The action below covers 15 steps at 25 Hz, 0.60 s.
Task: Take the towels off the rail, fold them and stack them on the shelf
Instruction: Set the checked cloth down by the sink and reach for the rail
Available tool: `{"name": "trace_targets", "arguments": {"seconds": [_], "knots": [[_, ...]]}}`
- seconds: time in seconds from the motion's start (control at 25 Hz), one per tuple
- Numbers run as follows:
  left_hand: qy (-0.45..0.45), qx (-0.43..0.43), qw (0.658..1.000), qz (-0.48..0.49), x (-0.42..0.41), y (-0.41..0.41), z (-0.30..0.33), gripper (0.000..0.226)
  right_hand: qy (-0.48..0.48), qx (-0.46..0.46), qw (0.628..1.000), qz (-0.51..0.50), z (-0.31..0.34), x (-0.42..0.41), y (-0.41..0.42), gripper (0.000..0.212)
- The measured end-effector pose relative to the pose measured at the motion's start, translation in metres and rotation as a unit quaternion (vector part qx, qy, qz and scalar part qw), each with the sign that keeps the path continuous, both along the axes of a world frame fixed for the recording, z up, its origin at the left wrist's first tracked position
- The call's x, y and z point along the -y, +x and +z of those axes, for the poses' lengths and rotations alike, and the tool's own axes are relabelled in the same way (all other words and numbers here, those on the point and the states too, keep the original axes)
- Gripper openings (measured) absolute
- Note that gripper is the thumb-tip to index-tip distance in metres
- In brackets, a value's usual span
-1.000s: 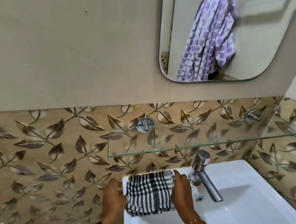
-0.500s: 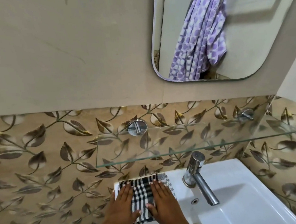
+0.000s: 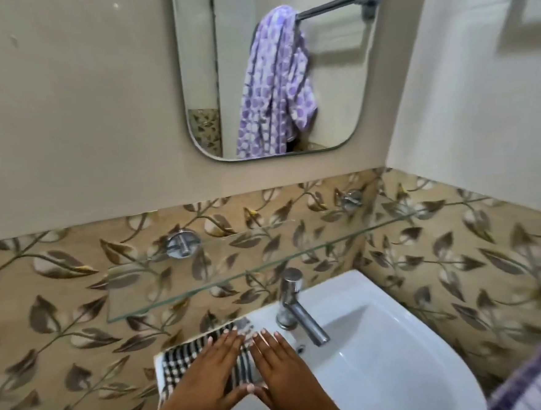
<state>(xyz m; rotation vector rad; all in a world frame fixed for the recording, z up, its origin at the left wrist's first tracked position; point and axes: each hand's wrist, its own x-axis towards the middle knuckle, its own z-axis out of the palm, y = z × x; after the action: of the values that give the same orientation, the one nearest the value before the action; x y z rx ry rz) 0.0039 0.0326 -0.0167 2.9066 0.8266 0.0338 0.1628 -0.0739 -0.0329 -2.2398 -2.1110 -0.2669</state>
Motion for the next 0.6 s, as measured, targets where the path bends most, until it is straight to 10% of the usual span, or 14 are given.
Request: {"name": "trace_targets", "arguments": {"seconds": [0.4, 0.6], "knots": [[0.079, 0.208, 0.953, -0.207, 0.127, 0.121, 0.106, 0.056, 0.081, 0.177, 0.975, -0.107, 0.124, 0.157, 0.075, 0.06], [0.096, 0.28, 0.919, -0.26, 0.197, 0.179, 0.206, 0.085, 0.148, 0.264, 0.928, -0.217, 0.222, 0.233, 0.116, 0.058]]}}
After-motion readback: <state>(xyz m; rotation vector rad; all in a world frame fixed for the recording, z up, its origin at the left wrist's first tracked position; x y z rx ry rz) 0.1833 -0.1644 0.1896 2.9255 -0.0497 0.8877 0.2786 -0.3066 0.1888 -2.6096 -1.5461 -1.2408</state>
